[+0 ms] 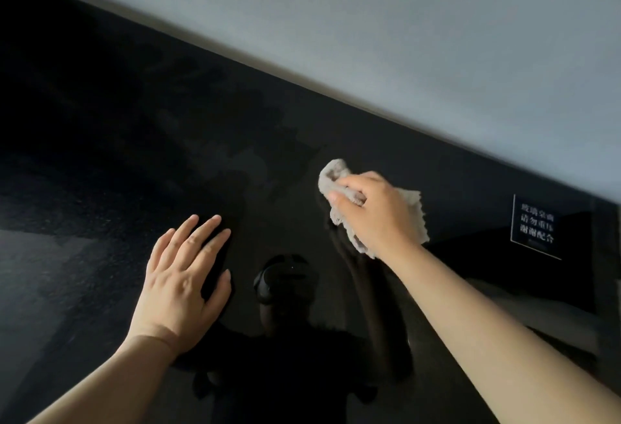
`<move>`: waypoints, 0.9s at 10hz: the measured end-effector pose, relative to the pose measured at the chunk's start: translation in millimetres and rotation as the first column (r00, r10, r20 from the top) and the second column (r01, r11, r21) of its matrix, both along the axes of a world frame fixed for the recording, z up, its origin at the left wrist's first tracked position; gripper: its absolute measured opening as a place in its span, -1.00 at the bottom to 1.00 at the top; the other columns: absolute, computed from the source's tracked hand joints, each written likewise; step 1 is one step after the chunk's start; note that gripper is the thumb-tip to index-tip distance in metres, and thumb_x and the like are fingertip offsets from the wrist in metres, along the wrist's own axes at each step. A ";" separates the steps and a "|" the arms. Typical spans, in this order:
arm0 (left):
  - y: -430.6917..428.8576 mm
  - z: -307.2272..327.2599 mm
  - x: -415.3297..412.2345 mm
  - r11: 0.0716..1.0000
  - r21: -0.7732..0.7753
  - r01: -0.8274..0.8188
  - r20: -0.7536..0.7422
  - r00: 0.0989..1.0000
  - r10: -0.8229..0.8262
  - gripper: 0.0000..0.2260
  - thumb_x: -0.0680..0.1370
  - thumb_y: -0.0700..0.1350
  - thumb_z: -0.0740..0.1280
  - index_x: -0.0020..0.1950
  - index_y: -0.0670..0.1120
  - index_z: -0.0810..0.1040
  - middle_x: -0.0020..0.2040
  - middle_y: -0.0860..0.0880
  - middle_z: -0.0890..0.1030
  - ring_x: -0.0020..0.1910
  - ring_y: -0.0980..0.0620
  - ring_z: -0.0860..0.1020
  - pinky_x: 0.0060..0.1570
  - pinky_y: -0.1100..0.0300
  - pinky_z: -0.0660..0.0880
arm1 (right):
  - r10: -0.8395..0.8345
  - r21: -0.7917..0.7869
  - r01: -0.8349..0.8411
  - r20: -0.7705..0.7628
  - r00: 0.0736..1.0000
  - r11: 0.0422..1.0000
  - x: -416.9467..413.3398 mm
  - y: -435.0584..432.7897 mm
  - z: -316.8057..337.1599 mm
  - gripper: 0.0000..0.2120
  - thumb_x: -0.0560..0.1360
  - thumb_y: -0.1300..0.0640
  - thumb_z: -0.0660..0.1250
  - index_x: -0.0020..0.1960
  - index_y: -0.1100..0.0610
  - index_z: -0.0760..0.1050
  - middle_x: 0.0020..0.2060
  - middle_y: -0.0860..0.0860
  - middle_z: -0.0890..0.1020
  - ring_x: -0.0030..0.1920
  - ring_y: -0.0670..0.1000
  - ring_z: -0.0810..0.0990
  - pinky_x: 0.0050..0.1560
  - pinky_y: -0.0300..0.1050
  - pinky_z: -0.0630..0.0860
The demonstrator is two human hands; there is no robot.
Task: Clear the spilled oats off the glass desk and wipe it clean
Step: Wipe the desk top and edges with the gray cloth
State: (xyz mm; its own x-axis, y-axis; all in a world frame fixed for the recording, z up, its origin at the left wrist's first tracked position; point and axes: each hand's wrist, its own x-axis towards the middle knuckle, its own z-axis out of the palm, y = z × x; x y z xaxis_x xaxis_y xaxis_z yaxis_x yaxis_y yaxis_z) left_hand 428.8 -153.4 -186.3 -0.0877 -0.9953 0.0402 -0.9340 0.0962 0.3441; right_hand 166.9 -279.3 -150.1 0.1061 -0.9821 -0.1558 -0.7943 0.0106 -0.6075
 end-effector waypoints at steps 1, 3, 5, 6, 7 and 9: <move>-0.3 -0.3 0.5 1.000 -0.002 0.004 0.007 1.000 -0.004 -0.51 0.52 0.06 0.15 0.40 -0.12 0.45 0.48 -0.03 0.34 0.51 -0.08 0.20 0.45 -0.16 0.16 | -0.082 0.133 0.046 0.275 0.958 0.990 -10.8 -5.8 21.8 -0.75 0.50 -0.07 0.36 0.13 -0.03 0.62 -0.04 -0.18 0.64 -0.01 -0.23 0.58 -0.01 -0.29 0.48; -0.7 -0.2 -0.7 1.000 -0.010 0.001 0.007 1.000 -0.001 -0.51 0.52 0.05 0.15 0.40 -0.12 0.45 0.48 -0.04 0.35 0.51 -0.08 0.20 0.45 -0.17 0.15 | -0.452 -0.207 0.431 -0.063 0.890 0.878 -47.0 -76.4 5.3 -0.58 0.53 -0.21 0.15 0.13 0.08 0.52 0.02 0.06 0.55 0.06 0.09 0.51 -0.01 -0.05 0.42; -0.3 0.1 -0.7 1.000 -0.015 -0.001 0.021 1.000 0.001 -0.51 0.52 0.05 0.15 0.39 -0.13 0.45 0.47 -0.05 0.35 0.50 -0.10 0.22 0.44 -0.18 0.17 | -0.403 -0.364 0.253 -0.431 0.808 0.896 -7.0 -55.2 -29.2 -0.62 0.52 -0.12 0.28 0.14 0.16 0.45 0.07 0.19 0.48 0.04 0.21 0.45 -0.11 0.05 0.43; -0.8 0.6 -1.1 1.000 -0.015 -0.004 0.018 1.000 0.005 -0.51 0.52 0.05 0.15 0.39 -0.13 0.45 0.47 -0.05 0.35 0.50 -0.10 0.22 0.44 -0.17 0.16 | -0.310 -0.452 0.109 -0.398 0.864 0.885 1.4 -14.3 -34.4 -0.78 0.53 -0.02 0.28 0.01 0.14 0.48 -0.07 0.15 0.50 -0.13 0.15 0.48 -0.29 -0.08 0.31; -0.2 1.3 -1.3 1.000 -0.013 -0.007 0.020 1.000 0.007 -0.51 0.52 0.05 0.14 0.39 -0.12 0.45 0.47 -0.05 0.35 0.50 -0.10 0.22 0.44 -0.17 0.16 | -0.163 -0.422 0.030 -0.283 0.945 0.906 13.6 36.4 -25.8 -0.80 0.55 -0.04 0.23 -0.05 0.09 0.50 -0.14 0.07 0.49 -0.20 0.09 0.46 -0.31 -0.14 0.26; -0.4 1.3 -0.5 1.000 -0.003 -0.008 0.020 1.000 0.008 -0.51 0.52 0.06 0.14 0.40 -0.10 0.44 0.48 -0.03 0.34 0.51 -0.08 0.20 0.48 -0.11 0.09 | -0.113 -0.051 0.122 0.154 0.982 0.991 6.2 57.9 21.4 -0.75 0.59 -0.17 0.15 0.02 -0.04 0.50 -0.23 -0.06 0.59 -0.21 -0.05 0.60 -0.16 0.00 0.56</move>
